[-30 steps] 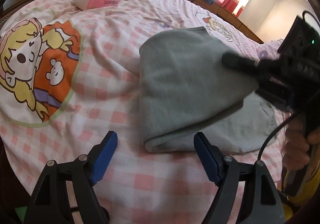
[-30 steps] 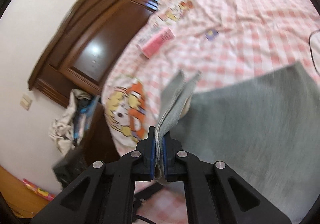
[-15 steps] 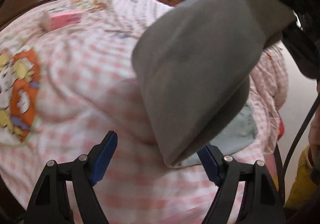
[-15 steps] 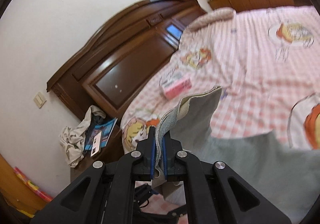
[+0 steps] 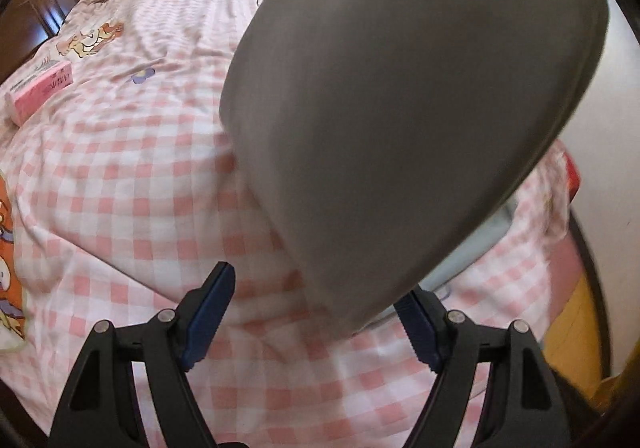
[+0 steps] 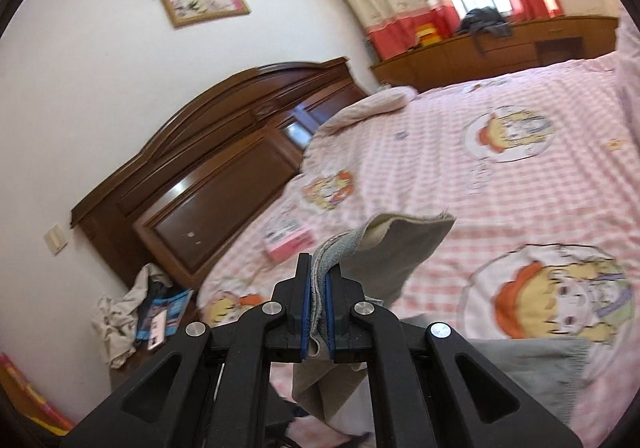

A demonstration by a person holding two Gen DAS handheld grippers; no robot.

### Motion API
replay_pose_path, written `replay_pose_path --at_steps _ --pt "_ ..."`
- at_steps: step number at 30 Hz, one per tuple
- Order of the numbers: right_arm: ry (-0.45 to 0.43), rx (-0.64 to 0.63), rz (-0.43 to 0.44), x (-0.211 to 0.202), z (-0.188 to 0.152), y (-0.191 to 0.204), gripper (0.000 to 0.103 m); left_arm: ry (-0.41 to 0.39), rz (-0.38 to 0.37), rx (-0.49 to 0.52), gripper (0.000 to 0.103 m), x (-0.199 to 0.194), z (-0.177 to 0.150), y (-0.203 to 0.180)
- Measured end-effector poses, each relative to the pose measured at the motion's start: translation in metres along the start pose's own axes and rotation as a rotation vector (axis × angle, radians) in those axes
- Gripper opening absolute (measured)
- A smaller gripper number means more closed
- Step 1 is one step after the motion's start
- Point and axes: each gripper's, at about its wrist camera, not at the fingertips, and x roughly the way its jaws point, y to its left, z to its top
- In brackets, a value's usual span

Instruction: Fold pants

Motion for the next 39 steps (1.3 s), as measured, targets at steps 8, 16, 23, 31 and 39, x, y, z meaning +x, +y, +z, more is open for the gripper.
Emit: replay_pose_path --at_steps 8,16,23,31,39 --pt "0.06 0.131 -0.188 -0.029 -0.044 -0.103 0.007 0.09 0.05 -0.047 0.082 0.024 -0.015 0.014" --pt "0.247 0.347 -0.389 -0.008 -0.127 -0.226 0.007 0.162 0.067 -0.049 0.082 0.035 -0.026 0.021" --pt "0.387 0.28 -0.452 0.011 -0.161 -0.243 0.011 0.177 -0.015 -0.08 0.081 0.021 -0.028 0.029" --pt "0.393 0.204 -0.434 0.002 -0.129 -0.228 0.035 0.075 -0.081 -0.163 0.081 -0.01 0.0 0.056" --pt "0.337 0.324 -0.389 0.003 -0.102 -0.254 0.037 0.064 -0.047 -0.194 0.081 0.013 0.043 0.065"
